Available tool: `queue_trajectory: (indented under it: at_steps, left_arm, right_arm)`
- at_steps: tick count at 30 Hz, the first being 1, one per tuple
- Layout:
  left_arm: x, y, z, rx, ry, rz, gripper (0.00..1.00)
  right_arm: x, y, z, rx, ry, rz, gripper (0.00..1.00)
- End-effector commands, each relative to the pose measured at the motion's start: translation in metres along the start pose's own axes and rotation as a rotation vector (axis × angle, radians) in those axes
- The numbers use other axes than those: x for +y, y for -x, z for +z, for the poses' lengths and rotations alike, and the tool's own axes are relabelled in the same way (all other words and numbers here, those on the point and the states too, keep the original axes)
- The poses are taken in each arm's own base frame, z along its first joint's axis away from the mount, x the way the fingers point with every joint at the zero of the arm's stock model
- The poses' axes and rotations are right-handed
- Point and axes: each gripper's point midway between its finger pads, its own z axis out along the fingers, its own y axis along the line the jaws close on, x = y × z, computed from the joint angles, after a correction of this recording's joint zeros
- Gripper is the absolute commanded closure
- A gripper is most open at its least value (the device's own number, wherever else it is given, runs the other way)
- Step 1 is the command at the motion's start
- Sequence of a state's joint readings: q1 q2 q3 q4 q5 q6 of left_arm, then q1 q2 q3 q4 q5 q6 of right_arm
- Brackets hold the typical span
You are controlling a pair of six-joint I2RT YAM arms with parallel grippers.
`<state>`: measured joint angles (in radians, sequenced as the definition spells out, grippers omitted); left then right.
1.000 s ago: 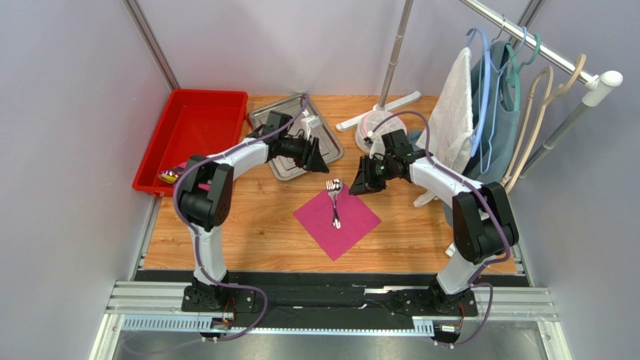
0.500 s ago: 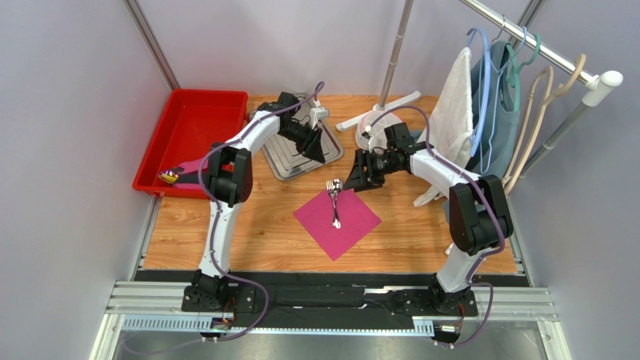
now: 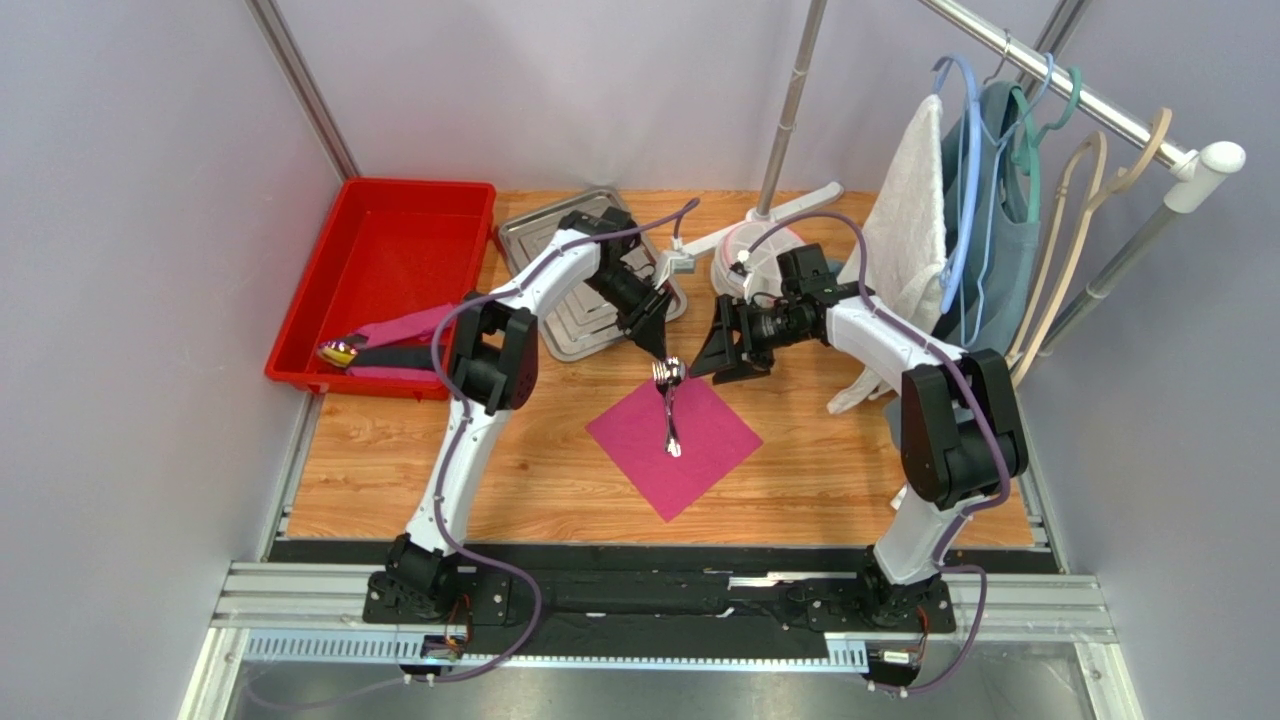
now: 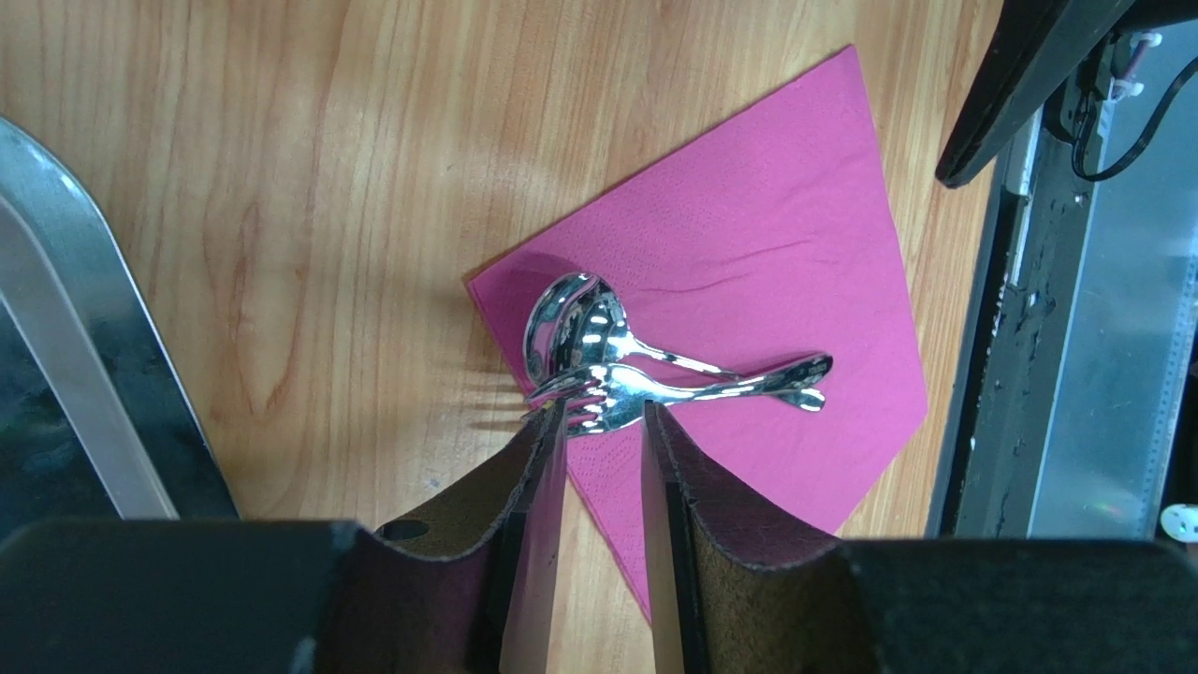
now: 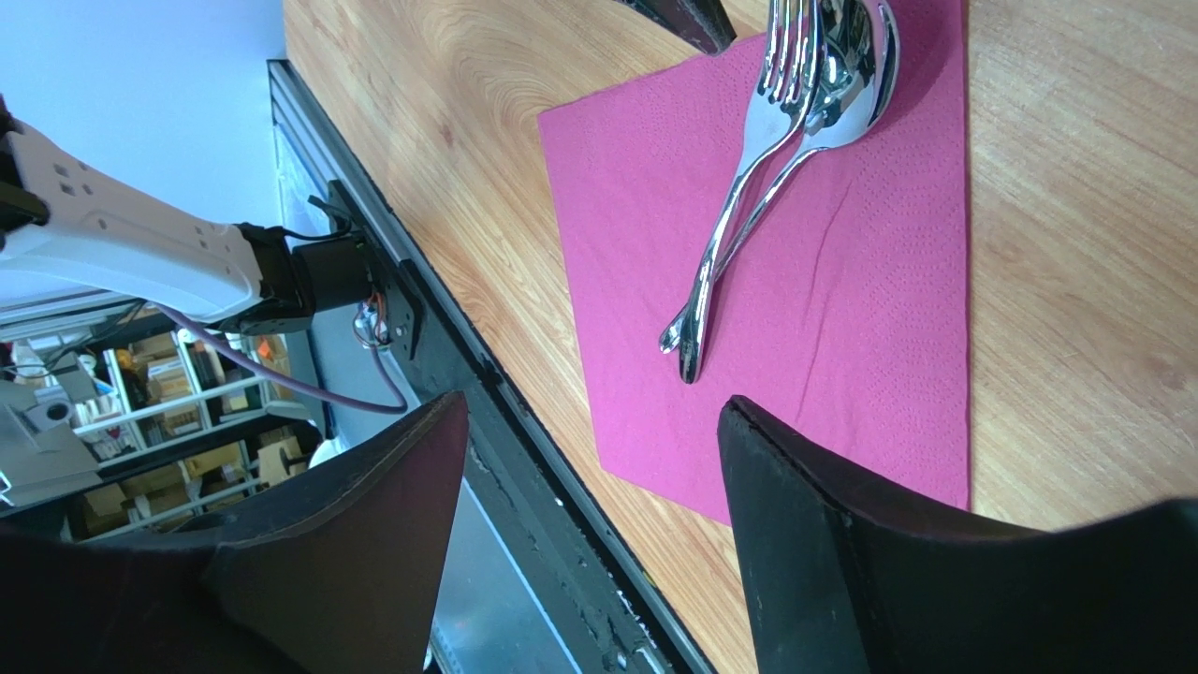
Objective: Place the utensils on the paper napkin and roll it up
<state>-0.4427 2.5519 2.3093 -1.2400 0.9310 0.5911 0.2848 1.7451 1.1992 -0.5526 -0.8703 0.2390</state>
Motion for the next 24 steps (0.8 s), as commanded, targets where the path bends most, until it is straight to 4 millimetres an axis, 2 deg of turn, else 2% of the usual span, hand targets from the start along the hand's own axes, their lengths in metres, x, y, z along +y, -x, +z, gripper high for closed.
queue_trajectory:
  at_steps: [1,7,21,24]
  left_arm:
    - [0.0049,-0.0043,-0.0011,-0.005,-0.011,0.016,0.66]
    - [0.0100,-0.0059,0.0010,-0.001,0.002,0.011,0.64]
    - [0.0144,-0.0094,0.0080,0.021,0.018,0.022,0.64]
    - [0.0141,-0.0094,0.0089,0.025,0.021,0.030,0.66]
  right_arm:
    - [0.0126,0.0089,-0.0074,-0.017,0.051,-0.011,0.31]
    - [0.0142,0.0094,-0.0122,-0.024,0.063,-0.001,0.31]
    - [0.0111,0.0112,-0.0094,-0.017,0.073,0.028,0.31]
    - [0.0110,0.0112,-0.0095,-0.019,0.072,0.027,0.31]
